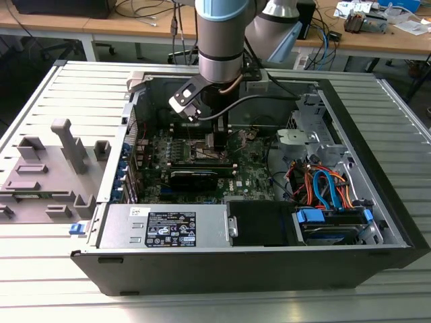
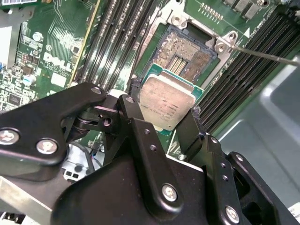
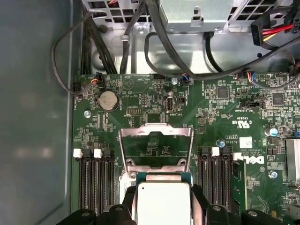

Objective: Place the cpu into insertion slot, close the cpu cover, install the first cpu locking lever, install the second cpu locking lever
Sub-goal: 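Place the cpu into insertion slot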

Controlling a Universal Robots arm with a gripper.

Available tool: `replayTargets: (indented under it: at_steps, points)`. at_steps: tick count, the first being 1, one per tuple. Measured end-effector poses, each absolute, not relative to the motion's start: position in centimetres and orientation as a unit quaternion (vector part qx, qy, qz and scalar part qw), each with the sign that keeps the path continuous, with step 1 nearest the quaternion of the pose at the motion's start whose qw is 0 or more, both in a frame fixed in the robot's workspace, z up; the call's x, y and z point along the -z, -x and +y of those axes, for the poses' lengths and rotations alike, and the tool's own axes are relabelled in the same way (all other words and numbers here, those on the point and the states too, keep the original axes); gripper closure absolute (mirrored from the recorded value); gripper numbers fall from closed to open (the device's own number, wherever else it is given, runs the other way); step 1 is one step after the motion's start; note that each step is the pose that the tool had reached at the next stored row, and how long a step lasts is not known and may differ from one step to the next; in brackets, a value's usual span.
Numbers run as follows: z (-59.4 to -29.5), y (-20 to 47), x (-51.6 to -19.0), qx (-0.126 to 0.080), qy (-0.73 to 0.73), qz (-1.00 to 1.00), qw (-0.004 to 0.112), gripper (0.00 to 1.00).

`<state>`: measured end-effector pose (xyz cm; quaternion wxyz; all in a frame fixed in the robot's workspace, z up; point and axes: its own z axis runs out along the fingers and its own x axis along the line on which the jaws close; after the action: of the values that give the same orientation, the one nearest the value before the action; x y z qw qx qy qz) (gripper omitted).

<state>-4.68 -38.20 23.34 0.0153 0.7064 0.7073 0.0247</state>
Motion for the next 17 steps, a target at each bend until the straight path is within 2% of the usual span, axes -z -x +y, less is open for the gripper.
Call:
replayTargets:
  at_steps: [17]
  points:
    - [-38.11, 5.3, -22.33, -0.025, -0.695, 0.718, 0.015, 0.45]
